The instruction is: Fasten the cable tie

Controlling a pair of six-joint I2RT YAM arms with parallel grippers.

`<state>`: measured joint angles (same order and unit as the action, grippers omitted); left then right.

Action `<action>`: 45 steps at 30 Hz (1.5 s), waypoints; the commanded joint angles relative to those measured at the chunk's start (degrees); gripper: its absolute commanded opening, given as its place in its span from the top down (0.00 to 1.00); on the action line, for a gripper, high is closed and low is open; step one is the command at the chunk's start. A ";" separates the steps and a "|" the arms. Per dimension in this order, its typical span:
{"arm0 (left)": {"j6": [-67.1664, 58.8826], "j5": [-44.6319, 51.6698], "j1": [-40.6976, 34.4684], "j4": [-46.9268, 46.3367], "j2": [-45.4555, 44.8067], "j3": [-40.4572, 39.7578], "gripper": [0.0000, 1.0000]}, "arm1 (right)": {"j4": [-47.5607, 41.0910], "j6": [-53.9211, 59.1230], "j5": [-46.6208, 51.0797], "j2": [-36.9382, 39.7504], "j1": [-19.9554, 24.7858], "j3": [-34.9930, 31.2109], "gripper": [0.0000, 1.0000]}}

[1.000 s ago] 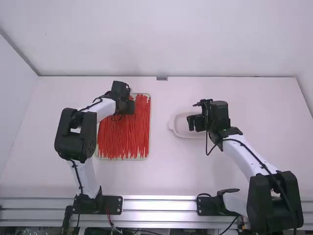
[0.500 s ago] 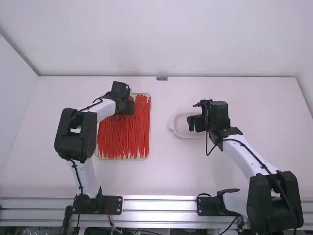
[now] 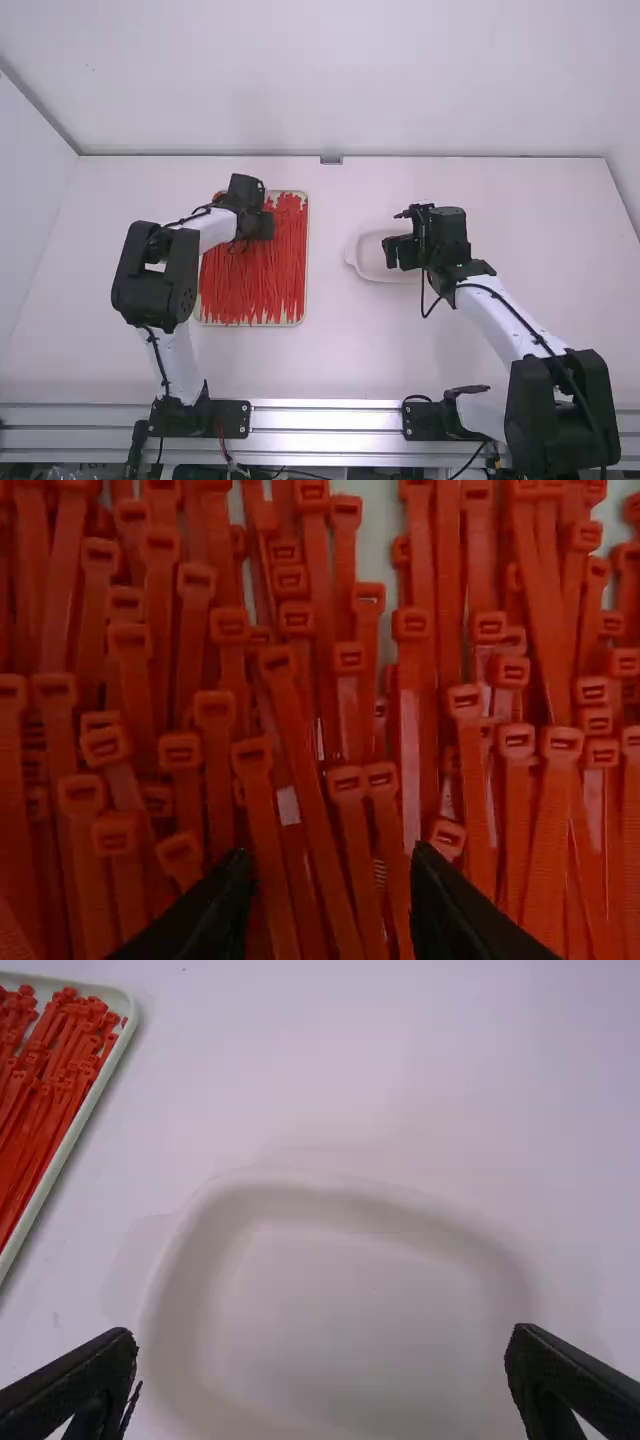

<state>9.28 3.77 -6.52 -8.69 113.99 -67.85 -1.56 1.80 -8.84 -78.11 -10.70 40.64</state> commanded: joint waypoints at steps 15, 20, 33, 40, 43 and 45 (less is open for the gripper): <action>0.31 -0.46 0.52 -0.39 0.68 0.31 0.75 | -0.37 -0.22 -0.13 -0.44 -0.17 1.81 0.02; 0.33 -1.51 0.52 -0.61 0.68 0.31 0.77 | -0.37 -0.24 -0.11 -0.44 -0.17 1.81 0.02; 0.33 -1.92 0.52 -0.63 0.68 0.31 0.87 | -0.17 -0.22 -0.13 -0.44 -0.17 1.81 0.02; 0.33 -1.75 0.55 -0.26 0.68 0.31 0.99 | -0.17 -0.22 -0.13 -0.44 -0.17 1.81 0.02; 0.35 -1.86 0.52 -0.24 0.68 0.31 0.98 | -0.17 -0.24 -0.13 -0.44 -0.17 1.81 0.02; 0.33 -1.92 0.55 -0.26 0.68 0.31 0.99 | -0.17 -0.22 -0.13 -0.44 -0.17 1.81 0.02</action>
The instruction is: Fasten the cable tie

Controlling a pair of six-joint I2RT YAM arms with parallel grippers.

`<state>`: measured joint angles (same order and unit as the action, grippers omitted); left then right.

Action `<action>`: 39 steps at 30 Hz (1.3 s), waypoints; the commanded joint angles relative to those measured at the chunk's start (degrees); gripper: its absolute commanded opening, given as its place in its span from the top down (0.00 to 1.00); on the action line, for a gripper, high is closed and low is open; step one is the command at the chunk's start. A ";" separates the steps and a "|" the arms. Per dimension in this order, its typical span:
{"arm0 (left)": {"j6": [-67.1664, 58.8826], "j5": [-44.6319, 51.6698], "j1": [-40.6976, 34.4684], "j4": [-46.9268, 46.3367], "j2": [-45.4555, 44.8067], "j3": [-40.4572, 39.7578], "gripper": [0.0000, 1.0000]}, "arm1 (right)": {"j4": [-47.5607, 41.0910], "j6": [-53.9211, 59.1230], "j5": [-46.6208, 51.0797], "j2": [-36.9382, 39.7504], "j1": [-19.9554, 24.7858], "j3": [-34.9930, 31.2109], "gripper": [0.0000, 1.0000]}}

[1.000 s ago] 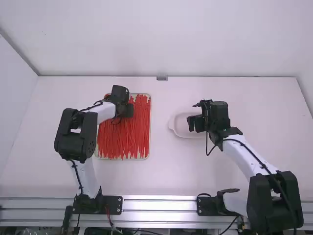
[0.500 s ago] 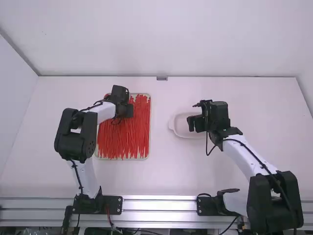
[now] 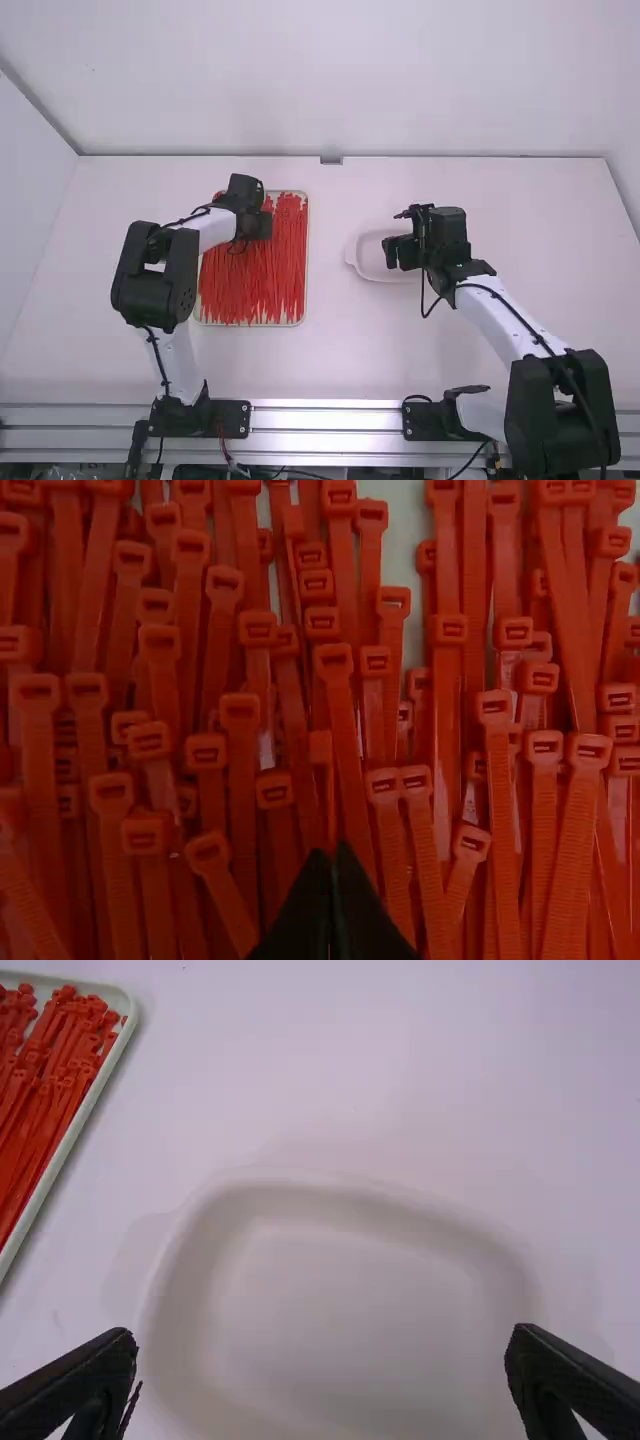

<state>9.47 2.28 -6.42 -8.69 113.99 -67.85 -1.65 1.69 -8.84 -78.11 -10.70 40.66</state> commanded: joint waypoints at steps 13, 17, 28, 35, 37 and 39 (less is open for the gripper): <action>0.15 -0.22 0.48 -1.95 0.63 -1.60 0.99 | -0.11 -0.13 -0.15 -0.44 -0.17 1.79 0.02; 0.15 -0.33 0.44 -4.55 0.13 -3.82 0.99 | -0.11 -0.15 -0.15 -0.44 -0.17 1.79 0.02; 0.11 -0.42 0.44 -6.29 -6.99 -4.09 0.99 | -0.07 -0.11 -0.13 -0.44 -0.17 1.79 0.02; -0.28 -0.46 0.42 -8.31 -12.15 -4.09 0.98 | -0.09 -0.13 -0.15 -0.44 -0.17 1.79 0.02; -0.37 -0.44 0.42 -9.05 -14.25 -4.09 0.99 | -0.09 -0.11 -0.13 -0.44 -0.17 1.79 0.02; -1.01 -0.31 0.42 -9.64 -15.58 -4.09 0.99 | -0.09 -0.13 -0.15 -0.44 -0.17 1.79 0.02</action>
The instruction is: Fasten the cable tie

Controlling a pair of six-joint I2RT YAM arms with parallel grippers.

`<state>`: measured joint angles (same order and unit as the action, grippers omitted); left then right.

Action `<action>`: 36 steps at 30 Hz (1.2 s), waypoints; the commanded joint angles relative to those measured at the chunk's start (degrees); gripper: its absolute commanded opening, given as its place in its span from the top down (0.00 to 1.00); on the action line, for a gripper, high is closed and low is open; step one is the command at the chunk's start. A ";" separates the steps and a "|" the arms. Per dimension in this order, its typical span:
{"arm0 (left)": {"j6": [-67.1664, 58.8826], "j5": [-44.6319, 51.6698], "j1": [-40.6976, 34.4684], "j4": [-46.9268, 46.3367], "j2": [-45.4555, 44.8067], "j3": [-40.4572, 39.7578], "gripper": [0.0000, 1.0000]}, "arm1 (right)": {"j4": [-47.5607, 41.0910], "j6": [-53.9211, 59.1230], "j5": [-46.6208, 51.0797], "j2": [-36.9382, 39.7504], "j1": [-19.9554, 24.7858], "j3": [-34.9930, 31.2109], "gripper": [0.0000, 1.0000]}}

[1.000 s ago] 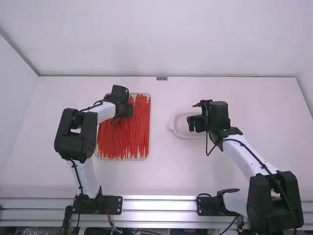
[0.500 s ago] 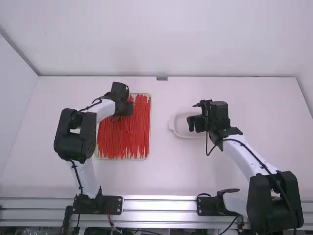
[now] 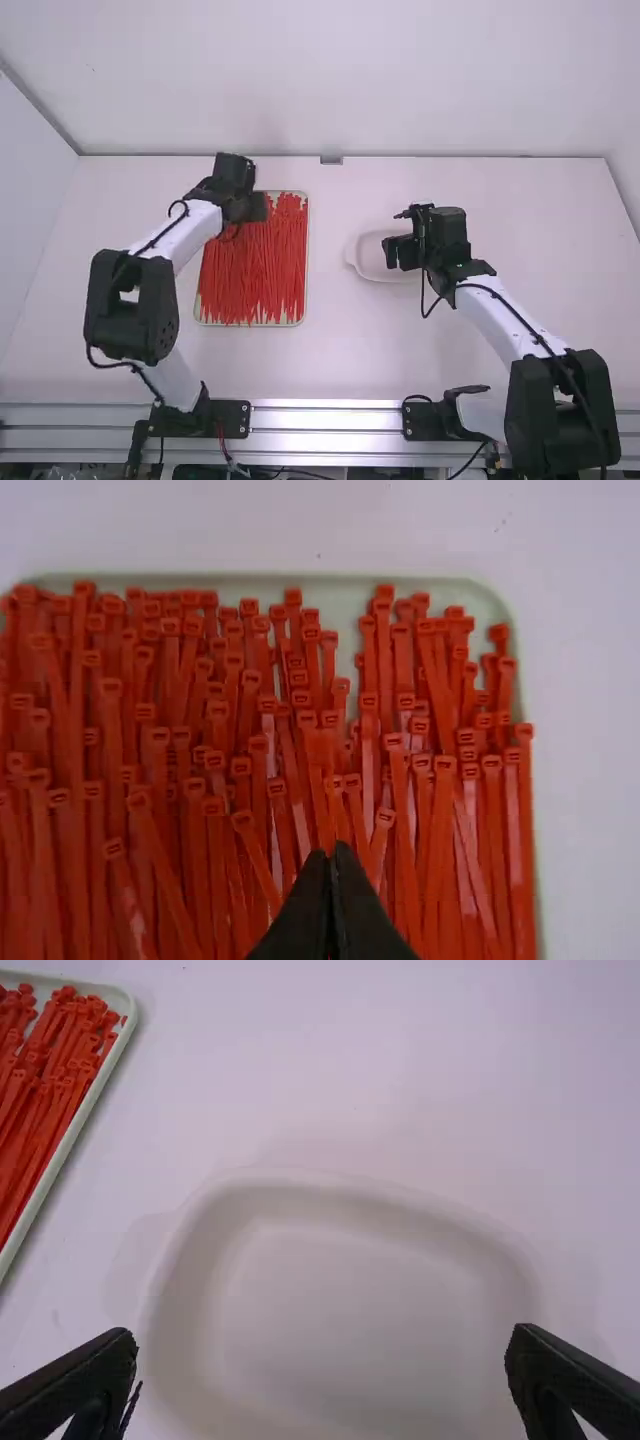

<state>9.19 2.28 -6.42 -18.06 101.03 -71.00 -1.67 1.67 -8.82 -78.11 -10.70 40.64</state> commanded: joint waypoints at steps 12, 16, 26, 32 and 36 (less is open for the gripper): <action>-1.62 -0.22 -0.22 -6.01 -16.37 -0.90 0.99 | 0.20 -0.13 -0.35 -0.44 -0.22 1.81 0.01; -2.16 -0.22 -0.66 -7.06 -21.97 -0.20 0.99 | 0.57 -0.13 -0.37 -0.44 -0.15 1.81 0.02; -3.06 -0.35 -2.86 -5.25 -33.64 7.06 0.99 | 1.68 -0.11 -3.34 -0.44 -0.17 1.81 0.02; -2.99 -0.13 -4.15 -0.22 -39.17 14.21 0.99 | 2.75 -0.13 -7.65 -0.44 -0.22 1.81 0.02; -3.02 2.21 -3.91 4.48 -42.51 19.71 0.99 | 3.21 0.20 -13.11 -0.44 -0.17 1.81 0.02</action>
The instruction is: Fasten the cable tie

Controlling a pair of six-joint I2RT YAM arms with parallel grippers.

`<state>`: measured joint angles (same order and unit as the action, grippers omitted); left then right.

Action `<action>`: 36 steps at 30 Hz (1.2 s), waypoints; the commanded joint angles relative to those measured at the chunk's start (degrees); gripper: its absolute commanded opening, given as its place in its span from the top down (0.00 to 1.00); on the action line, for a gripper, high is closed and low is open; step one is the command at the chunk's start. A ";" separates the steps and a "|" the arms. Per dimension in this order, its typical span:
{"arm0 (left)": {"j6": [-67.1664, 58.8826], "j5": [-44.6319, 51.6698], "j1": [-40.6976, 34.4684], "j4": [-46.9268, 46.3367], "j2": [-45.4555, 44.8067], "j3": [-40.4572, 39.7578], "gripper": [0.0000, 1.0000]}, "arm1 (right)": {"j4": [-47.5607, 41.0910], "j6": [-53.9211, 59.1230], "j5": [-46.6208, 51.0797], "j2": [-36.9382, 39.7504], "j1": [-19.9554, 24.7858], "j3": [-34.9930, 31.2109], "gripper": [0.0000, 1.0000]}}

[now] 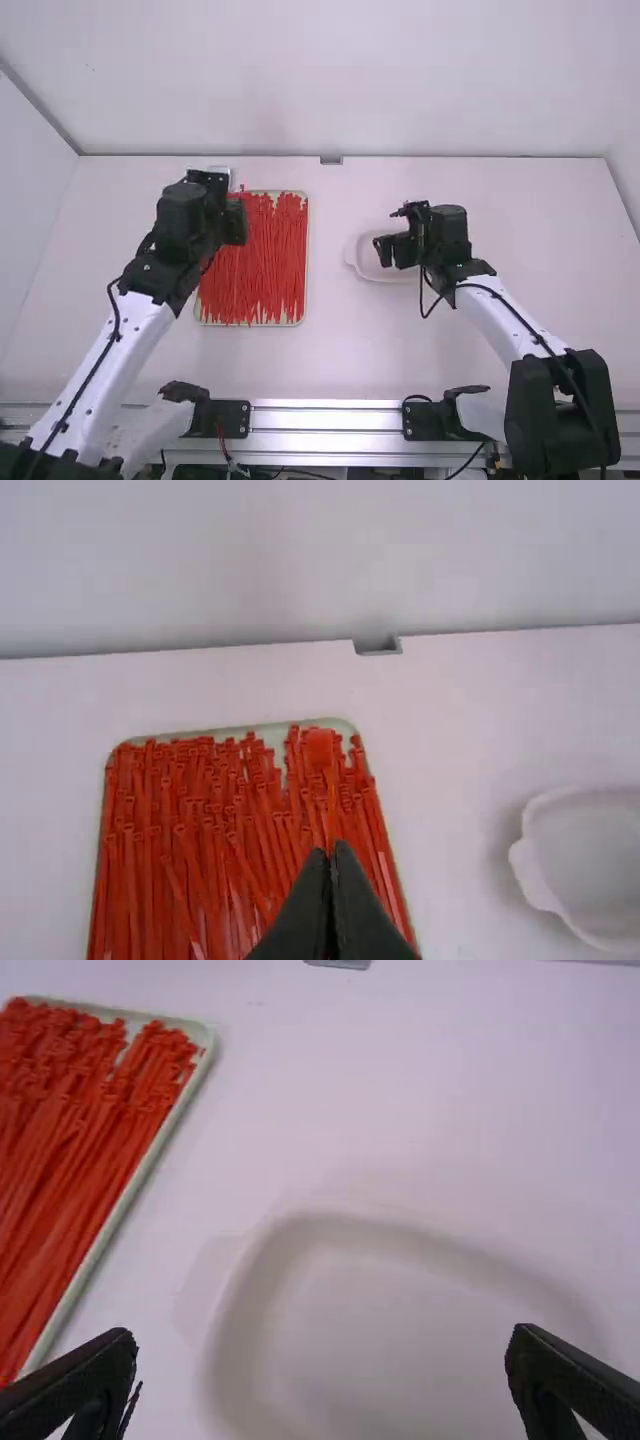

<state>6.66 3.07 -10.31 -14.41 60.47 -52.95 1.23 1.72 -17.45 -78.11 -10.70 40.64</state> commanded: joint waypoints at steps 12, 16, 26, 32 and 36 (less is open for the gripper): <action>-1.79 19.87 0.24 10.43 -2.25 7.28 0.99 | 4.55 8.48 -31.74 -0.44 -0.20 1.77 0.02; -2.60 27.02 -0.31 13.81 -1.75 7.28 0.99 | 6.64 10.40 -38.95 -0.44 -0.28 1.77 0.02; 2.58 37.11 -1.09 26.29 -1.27 8.22 0.99 | 13.77 10.36 -52.06 -0.44 -0.28 1.77 0.02; 7.48 40.00 -1.01 35.43 -1.27 10.69 0.99 | 15.50 10.40 -56.48 -0.44 -0.28 1.77 0.02; 9.99 41.77 -1.75 42.97 -1.27 13.33 0.98 | 19.08 10.34 -60.61 -0.46 -0.28 1.77 0.02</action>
<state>14.22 41.91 -10.98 26.44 59.13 -40.69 18.98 12.14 -73.47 -78.13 -10.76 40.64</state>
